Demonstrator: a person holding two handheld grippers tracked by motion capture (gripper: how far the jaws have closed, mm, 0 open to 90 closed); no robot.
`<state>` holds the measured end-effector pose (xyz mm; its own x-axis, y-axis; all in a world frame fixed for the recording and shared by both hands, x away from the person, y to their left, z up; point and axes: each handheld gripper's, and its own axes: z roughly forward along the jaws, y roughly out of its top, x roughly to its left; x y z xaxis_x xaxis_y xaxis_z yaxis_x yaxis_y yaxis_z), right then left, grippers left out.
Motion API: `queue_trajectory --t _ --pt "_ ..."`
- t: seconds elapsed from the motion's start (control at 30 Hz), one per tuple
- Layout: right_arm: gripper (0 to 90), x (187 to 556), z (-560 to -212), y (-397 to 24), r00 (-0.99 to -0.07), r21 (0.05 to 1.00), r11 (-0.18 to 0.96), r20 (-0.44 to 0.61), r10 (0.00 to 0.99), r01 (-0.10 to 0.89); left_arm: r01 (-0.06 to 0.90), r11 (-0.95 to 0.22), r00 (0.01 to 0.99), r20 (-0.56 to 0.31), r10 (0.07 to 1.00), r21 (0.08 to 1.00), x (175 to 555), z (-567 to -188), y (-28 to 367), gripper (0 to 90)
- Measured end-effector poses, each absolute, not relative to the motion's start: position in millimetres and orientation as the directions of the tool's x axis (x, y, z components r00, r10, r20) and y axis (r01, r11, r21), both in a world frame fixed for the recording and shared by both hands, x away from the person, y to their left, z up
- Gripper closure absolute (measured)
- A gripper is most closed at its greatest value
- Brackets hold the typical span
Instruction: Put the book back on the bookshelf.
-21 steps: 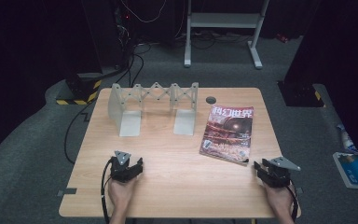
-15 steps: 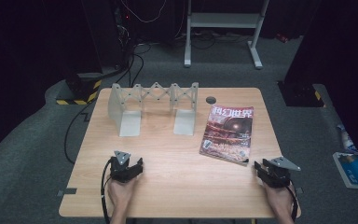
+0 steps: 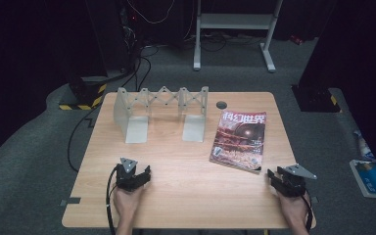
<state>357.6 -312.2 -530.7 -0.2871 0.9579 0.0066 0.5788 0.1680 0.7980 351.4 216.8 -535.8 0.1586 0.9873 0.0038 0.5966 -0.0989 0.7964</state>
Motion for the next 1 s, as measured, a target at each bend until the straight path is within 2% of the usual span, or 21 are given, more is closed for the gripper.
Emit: queue_trajectory --t 0.5,1.0 --pt "59.9 359 -527 -319 -0.263 0.793 0.089 0.092 0.960 0.603 0.595 -0.093 0.159 -0.003 0.987 0.798 351 -536 217 28.8" --pt "58.6 366 -519 -315 -0.290 0.794 0.089 0.113 0.950 0.601 0.596 -0.092 0.163 -0.008 0.987 0.797 351 -535 217 28.4"
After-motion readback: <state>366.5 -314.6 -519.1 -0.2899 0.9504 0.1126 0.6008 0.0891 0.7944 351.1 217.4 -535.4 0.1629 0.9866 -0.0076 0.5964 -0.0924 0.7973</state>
